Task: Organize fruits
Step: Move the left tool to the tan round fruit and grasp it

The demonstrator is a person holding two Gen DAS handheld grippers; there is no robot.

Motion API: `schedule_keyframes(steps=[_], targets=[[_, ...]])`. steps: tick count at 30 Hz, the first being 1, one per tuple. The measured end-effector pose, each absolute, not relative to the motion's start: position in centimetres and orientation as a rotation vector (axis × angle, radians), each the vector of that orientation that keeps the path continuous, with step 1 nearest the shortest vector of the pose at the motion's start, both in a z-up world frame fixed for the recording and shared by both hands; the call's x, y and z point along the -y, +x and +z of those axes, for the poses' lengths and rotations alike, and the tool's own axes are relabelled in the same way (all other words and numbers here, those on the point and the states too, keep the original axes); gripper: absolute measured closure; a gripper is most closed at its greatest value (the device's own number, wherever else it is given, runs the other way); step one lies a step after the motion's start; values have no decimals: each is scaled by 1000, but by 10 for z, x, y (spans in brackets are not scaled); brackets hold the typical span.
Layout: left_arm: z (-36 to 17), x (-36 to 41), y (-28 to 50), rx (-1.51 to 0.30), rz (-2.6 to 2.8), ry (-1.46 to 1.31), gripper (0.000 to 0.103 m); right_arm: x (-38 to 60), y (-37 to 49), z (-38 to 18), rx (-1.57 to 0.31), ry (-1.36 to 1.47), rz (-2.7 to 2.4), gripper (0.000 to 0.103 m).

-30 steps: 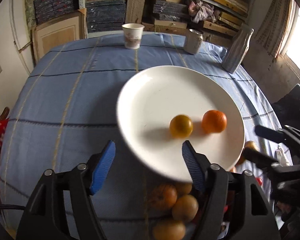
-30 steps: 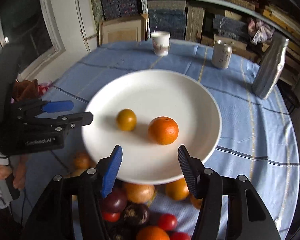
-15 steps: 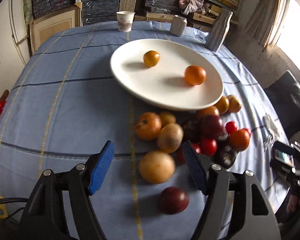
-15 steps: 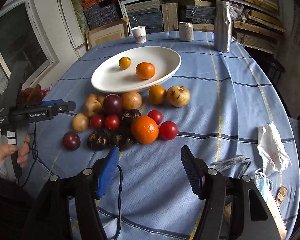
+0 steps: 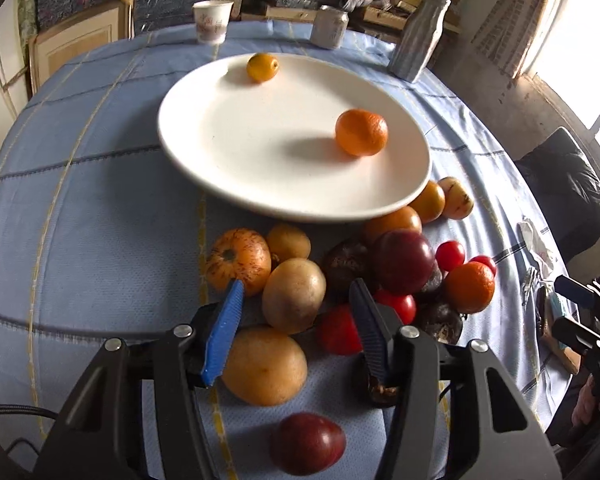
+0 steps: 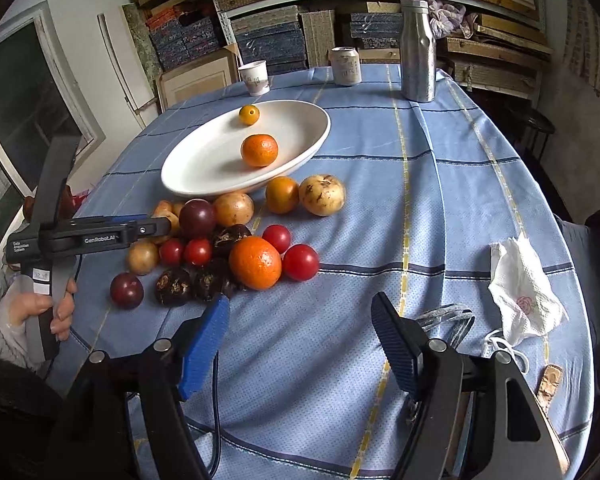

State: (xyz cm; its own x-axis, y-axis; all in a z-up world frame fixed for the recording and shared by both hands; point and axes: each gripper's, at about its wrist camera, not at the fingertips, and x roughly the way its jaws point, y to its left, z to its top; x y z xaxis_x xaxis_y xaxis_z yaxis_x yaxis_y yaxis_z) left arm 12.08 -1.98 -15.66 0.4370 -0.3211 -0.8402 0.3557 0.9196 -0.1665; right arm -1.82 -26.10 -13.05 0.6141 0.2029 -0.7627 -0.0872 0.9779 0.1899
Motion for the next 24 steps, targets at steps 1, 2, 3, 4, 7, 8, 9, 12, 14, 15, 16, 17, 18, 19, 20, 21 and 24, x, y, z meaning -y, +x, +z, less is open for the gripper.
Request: schedule_keyframes(steps=[1,2,3,4,7,8,9,12,14,15,16,17,18,19,20,21,24], targets=[[-157,21,122,-1040,-433,39,50,261,-18,-131,-896,139,167,28],[-157,24,123,-1044,-448,38,51,262,-17,-131,-897,142,165,28],[-157,25,124,-1050,-460,38,52,263,-16,-132,-898,144,162,28],[-158,25,124,-1054,-467,36,52,263,-16,-132,-898,146,161,27],[-159,20,124,-1064,-477,20,60,264,-14,-133,-899,150,159,26],[-159,17,125,-1072,-480,6,64,263,-14,-133,-903,149,159,26],[-160,13,125,-1081,-483,-9,66,263,-13,-134,-905,150,161,25],[-163,9,123,-1087,-495,-23,67,262,-13,-135,-909,151,163,25],[-162,14,123,-1083,-485,2,67,263,-13,-135,-910,150,164,25],[-162,16,123,-1077,-479,16,67,263,-13,-135,-910,150,165,25],[-161,19,124,-1072,-476,29,67,262,-13,-135,-910,150,164,25],[-161,23,125,-1071,-481,45,64,262,-13,-135,-910,150,165,25],[-160,25,126,-1071,-485,52,62,262,-13,-135,-910,149,165,25],[-160,27,126,-1072,-487,65,59,262,-13,-135,-909,147,166,25],[-161,29,125,-1070,-487,83,59,261,-13,-135,-906,146,167,25],[-161,30,123,-1069,-489,99,59,261,-13,-134,-903,145,169,25],[-162,24,121,-1069,-487,83,65,260,-13,-133,-897,145,176,25]])
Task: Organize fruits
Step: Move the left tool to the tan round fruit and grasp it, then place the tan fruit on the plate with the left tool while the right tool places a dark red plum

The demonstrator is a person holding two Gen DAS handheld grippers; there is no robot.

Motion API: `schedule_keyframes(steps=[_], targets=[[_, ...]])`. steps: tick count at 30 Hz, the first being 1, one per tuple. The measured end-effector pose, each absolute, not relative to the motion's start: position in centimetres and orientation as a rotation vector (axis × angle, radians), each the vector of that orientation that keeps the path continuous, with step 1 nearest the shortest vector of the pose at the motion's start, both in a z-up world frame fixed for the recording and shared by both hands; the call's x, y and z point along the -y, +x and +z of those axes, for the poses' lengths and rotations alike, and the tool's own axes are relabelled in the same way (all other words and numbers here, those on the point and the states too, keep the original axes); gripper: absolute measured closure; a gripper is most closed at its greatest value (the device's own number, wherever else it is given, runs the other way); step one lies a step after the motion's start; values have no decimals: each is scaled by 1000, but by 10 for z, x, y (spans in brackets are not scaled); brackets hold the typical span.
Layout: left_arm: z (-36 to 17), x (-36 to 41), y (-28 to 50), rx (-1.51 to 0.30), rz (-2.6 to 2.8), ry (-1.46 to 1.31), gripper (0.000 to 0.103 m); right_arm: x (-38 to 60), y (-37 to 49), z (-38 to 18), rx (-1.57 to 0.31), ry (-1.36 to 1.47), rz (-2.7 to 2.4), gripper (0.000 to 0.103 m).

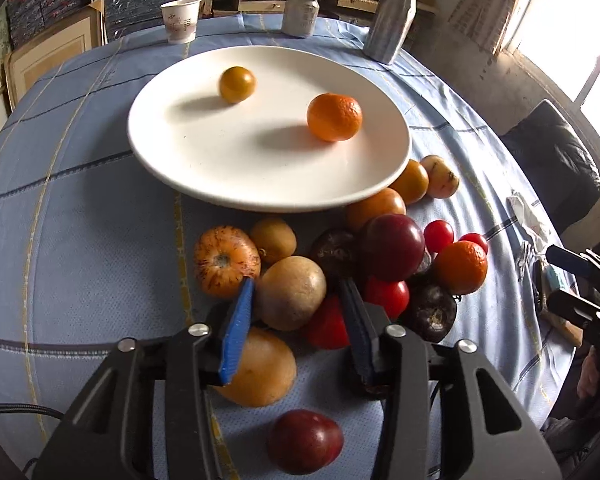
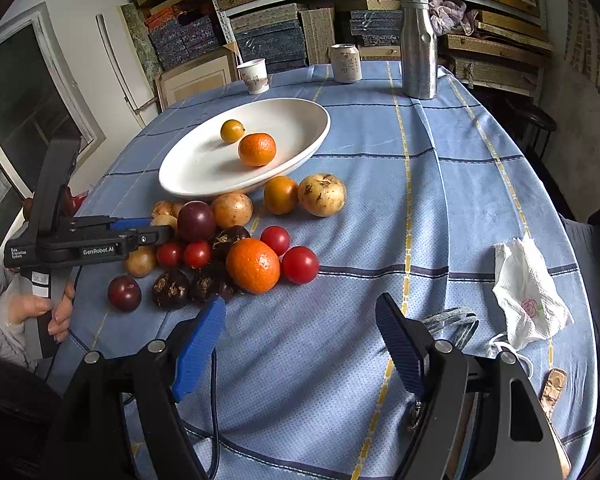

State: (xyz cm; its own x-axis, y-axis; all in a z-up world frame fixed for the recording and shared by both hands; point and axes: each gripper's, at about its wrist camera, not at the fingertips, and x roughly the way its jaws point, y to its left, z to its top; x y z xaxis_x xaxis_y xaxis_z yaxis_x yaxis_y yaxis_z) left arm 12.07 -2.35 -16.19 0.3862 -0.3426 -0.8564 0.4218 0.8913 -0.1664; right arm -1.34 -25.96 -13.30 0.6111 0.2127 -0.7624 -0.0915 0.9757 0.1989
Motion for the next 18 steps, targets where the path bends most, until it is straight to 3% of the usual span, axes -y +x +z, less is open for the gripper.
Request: schedule_keyframes(steps=[9,18], targets=[[-154,12,108,-1050,-475,46,68,252,-8,-132,-898,136,208,25],[-128,-41,91,-997,-380,-28,68,186,56,-130,-899,74,357,25]])
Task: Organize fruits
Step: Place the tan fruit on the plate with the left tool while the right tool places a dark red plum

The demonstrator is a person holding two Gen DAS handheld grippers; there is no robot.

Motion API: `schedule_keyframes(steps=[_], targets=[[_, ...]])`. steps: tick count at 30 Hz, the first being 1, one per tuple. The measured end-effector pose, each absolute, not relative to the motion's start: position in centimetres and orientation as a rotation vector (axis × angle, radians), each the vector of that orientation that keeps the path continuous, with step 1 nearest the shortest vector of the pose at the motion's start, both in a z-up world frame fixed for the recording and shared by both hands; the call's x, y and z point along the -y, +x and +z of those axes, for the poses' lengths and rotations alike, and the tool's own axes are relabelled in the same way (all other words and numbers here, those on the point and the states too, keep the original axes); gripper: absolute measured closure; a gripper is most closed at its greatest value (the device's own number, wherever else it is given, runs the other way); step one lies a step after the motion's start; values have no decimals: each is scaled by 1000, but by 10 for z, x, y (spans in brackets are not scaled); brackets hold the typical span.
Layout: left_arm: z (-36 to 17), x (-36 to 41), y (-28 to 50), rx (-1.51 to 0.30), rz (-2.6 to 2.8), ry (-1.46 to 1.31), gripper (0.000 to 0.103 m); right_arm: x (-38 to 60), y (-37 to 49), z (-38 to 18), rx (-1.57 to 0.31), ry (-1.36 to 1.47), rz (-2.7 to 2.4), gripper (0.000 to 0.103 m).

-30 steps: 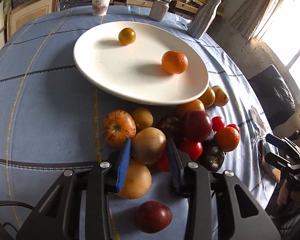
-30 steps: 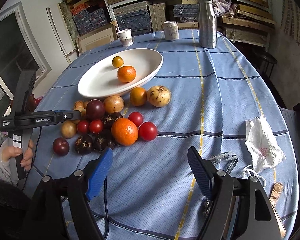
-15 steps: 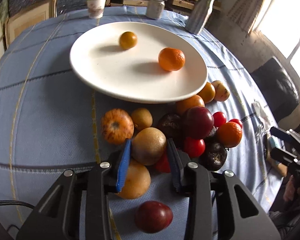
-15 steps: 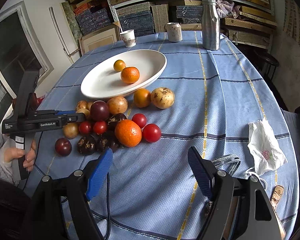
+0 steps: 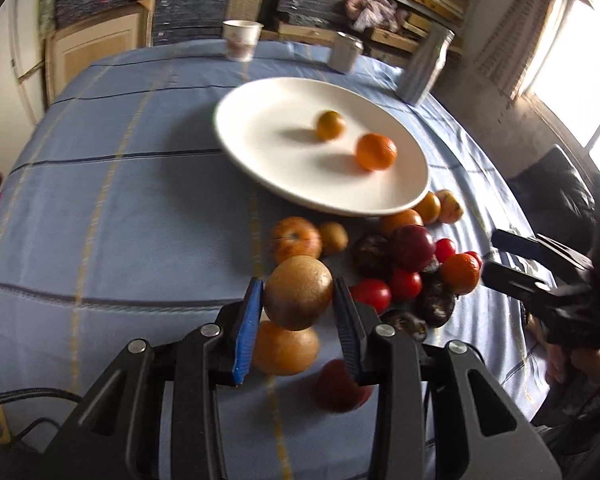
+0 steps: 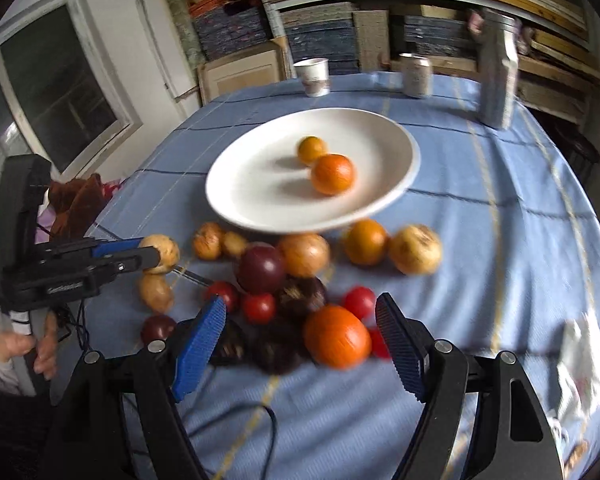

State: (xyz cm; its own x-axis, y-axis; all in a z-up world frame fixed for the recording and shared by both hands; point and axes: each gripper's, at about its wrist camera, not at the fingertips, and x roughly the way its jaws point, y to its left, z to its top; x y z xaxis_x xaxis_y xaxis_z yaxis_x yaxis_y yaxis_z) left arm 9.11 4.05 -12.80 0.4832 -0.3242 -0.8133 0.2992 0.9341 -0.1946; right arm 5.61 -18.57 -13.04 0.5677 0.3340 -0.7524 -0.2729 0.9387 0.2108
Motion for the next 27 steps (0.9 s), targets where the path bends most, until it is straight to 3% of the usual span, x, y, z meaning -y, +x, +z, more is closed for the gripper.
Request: schedule_keyframes(steps=[3,6,9,14,16,27], targets=[[-125,-60,84,-992,-338,-47,68,163,71,-137,-918,27,378,36],[-126,-77,79,-994,-300,-74,68,153,80,-143,-944,27,389,37],[-127,-88,77,-996,-275,-93,68,146,87,-149,-967,6,387,53],[-130,-86,79,-1005,-283,-101,68,148,89,-153,-968,-7,377,59],[-132,-81,81,-1009,-299,-98,68,150,88,-152,-973,14,408,67],[-123,-43,111,-992,-375,-49,68,190,89,-119,-886,57,329,67]])
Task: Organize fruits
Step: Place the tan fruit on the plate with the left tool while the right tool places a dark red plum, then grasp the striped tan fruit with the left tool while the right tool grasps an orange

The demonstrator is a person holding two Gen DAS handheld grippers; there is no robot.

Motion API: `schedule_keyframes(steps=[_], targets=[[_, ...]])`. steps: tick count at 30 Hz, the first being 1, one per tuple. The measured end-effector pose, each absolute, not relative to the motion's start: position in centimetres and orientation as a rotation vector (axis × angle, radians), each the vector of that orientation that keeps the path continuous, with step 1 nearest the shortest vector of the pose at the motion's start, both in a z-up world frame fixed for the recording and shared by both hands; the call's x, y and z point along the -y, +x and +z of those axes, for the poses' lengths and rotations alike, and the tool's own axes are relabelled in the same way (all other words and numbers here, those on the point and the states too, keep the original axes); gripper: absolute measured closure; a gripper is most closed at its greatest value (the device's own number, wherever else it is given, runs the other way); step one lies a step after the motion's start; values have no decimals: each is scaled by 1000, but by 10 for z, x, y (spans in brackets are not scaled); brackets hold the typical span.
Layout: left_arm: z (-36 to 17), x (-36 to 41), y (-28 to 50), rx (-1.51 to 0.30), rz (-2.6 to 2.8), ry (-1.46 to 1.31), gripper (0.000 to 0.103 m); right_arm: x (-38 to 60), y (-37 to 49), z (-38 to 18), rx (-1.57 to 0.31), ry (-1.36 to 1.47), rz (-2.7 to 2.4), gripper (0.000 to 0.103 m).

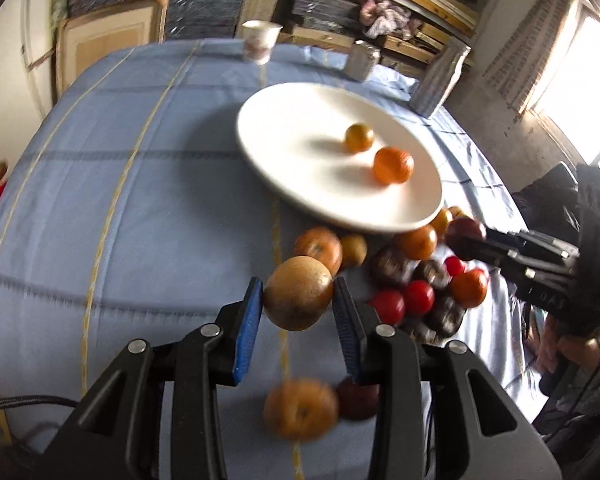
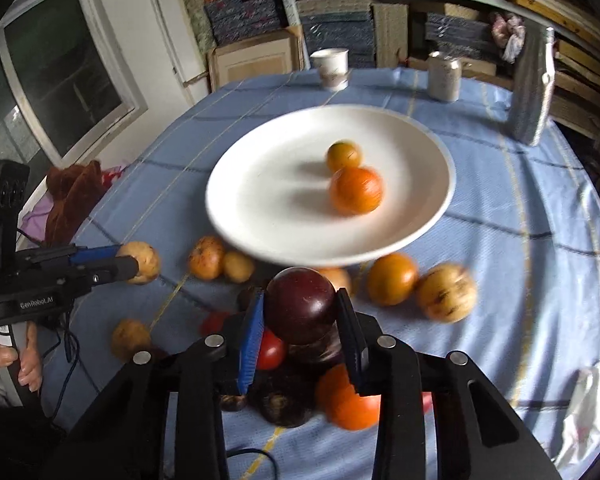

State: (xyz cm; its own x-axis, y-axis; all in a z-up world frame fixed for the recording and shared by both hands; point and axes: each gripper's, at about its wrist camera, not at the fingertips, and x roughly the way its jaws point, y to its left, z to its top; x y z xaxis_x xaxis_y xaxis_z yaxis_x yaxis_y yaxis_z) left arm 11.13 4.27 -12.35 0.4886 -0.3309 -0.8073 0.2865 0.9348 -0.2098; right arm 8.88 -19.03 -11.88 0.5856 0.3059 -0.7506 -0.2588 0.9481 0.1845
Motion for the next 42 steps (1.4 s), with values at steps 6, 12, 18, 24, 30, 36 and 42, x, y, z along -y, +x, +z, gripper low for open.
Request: schedule_keyframes(steps=[6,12,18,24,30,36,42], targets=[[-101,-10,163,-930,-395,-9,68,215,134,-102,-850,83,267,67],[-123,4,197,-994,-364,3,68,185,156,-124,-902,81,334,67],[-135,6,205,-1015,-355,-5,53,174,170,-143,-973,77,343,65],[-123,-7,203,-982,-329,-34,43,190,161,-114,-883,94,326,58],[-110,-33,175,-956,-286,-58,39,237,121,-72,-752,151,253,48],[-123,-55,118,-988,-261,-33,35,265,51,-103,-819,165,188,44],[-142,-57,63,-1049,-324,42,35,262,18,-141,-950,203,199,44]])
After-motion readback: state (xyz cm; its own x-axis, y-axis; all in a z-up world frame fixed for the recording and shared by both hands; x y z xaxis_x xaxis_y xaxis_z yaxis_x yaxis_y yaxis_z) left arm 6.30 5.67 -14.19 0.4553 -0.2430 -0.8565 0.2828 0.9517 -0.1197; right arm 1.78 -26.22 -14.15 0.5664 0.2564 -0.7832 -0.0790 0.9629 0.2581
